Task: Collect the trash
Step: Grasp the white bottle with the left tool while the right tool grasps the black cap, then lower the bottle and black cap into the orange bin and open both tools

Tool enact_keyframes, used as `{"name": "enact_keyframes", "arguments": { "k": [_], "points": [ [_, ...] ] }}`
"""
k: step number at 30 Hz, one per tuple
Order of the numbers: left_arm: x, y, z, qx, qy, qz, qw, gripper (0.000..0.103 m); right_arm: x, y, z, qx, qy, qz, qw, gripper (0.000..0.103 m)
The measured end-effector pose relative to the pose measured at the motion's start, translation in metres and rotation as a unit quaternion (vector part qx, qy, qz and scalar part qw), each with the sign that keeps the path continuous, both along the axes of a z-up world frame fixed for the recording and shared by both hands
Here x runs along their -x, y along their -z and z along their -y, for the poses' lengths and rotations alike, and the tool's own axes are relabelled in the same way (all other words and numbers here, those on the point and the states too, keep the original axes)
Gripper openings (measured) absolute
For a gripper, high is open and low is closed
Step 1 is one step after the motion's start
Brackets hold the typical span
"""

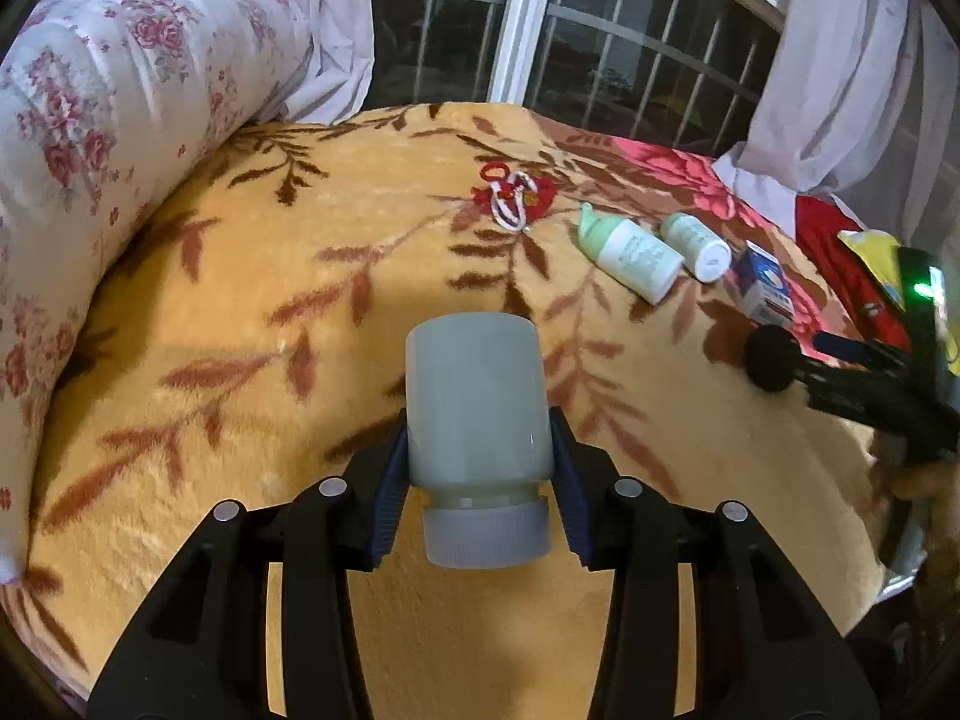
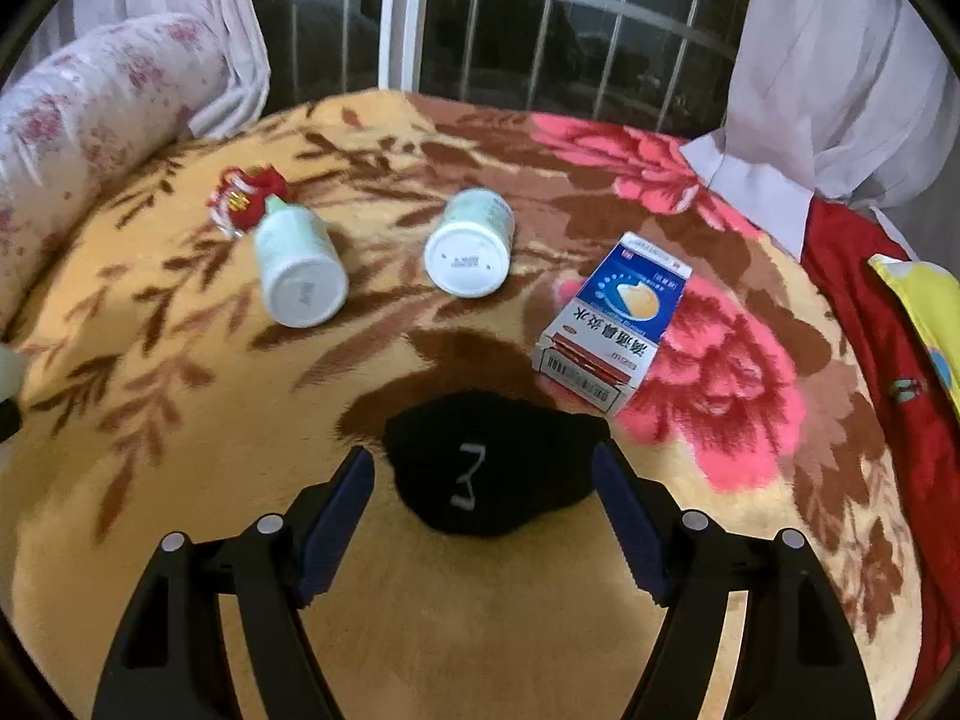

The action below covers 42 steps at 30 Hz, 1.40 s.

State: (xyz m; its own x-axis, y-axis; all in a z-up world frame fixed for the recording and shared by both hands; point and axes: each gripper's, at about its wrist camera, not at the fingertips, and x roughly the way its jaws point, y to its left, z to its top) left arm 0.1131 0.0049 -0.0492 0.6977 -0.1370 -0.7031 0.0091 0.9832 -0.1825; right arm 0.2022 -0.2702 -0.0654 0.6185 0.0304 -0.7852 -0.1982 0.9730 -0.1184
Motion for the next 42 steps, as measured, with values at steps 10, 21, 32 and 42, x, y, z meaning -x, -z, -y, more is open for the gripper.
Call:
{"name": "enact_keyframes", "arguments": {
  "k": [10,21,32,42],
  "points": [
    [0.017,0.004,0.014,-0.003,0.015,0.004,0.9999,0.042,-0.018,0.016,-0.004,0.02,0.014,-0.02,0.999,0.053],
    [0.051,0.0,0.034,-0.007,0.038,0.015,0.9991,0.042,0.044,-0.004,-0.003,-0.032,-0.013,0.012,0.999,0.051],
    [0.123,0.004,0.063,-0.01,0.117,0.0,0.9931,0.042,0.173,-0.037,-0.03,-0.075,-0.119,0.031,0.989,0.051],
    [0.187,0.062,0.083,-0.023,0.191,-0.1,0.9762,0.042,0.266,0.008,-0.041,-0.065,-0.174,-0.047,0.981,0.052]
  ]
}}
